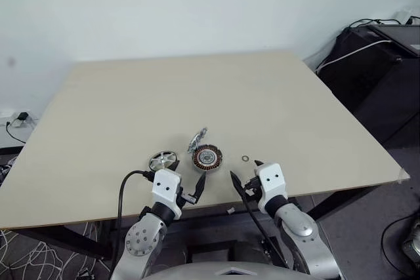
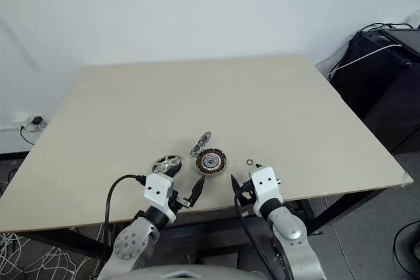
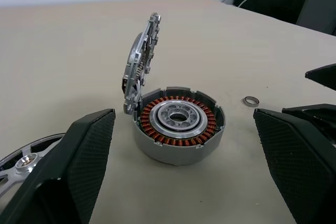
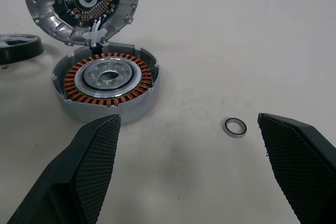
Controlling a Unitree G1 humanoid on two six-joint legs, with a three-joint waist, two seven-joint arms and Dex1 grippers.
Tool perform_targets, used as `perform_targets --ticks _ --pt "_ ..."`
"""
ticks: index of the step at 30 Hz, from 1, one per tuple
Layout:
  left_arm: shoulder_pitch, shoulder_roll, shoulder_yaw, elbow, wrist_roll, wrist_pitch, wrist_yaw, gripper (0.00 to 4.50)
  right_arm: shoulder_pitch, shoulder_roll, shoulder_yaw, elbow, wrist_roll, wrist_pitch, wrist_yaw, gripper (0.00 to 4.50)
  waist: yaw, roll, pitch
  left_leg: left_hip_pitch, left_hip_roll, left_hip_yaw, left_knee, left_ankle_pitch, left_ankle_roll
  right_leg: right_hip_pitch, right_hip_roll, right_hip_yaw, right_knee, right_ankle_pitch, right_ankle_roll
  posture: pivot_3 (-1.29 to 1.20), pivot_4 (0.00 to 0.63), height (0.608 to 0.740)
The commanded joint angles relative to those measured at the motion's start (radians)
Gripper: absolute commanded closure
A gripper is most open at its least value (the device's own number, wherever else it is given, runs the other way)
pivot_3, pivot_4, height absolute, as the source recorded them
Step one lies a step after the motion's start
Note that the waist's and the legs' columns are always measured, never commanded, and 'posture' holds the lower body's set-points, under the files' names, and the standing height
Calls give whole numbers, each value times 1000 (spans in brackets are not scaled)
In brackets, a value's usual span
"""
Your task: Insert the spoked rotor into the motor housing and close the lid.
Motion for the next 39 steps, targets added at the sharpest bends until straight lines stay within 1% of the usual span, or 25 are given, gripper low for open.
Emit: perform_targets --ticks 1,14,19,22,26,31,36,39 --pt "-18 4 4 -22 -8 -16 -3 32 -16 0 -8 -2 5 -29 -1 0 0 0 0 0 0 0 0 0 0 0 0 0 0 0 0 0 0 740" --pt "-58 10 47 114 -35 -94 -29 32 -13 3 -1 2 0 -33 -4 0 1 0 0 0 0 0 0 0 0 0 0 0 0 0 0 0 0 740" --pt "-44 -15 51 123 -13 -123 13 32 -45 12 -9 13 -15 -8 -31 0 2 0 0 0 0 0 0 0 0 0 0 0 0 0 0 0 0 740" --pt "-47 -40 46 109 -15 -120 36 32 -108 15 -11 77 -50 9 -62 0 -1 0 1 0 0 0 1 0 0 0 0 0 0 0 0 0 0 740" --pt "-52 -49 44 105 -9 -129 48 32 -196 43 -47 198 -38 -6 -93 0 1 0 0 1 0 0 1 0 0 1 0 0 0 1 1 0 0 740" --pt "-42 -33 54 104 -17 -149 39 32 -312 70 -83 403 -26 -41 -110 0 0 0 0 1 0 0 0 3 5 0 0 0 0 1 0 0 0 740" --pt "-99 -9 105 149 -54 -143 10 32 -376 83 -109 523 -7 -77 -111 0 -1 1 1 1 0 0 0 3 5 0 1 0 1 1 0 0 0 740" --pt "-111 -5 110 164 -49 -148 6 32 -399 89 -118 563 -1 -92 -108 0 -8 3 -1 2 0 0 0 3 5 0 1 0 1 1 0 0 0 740"
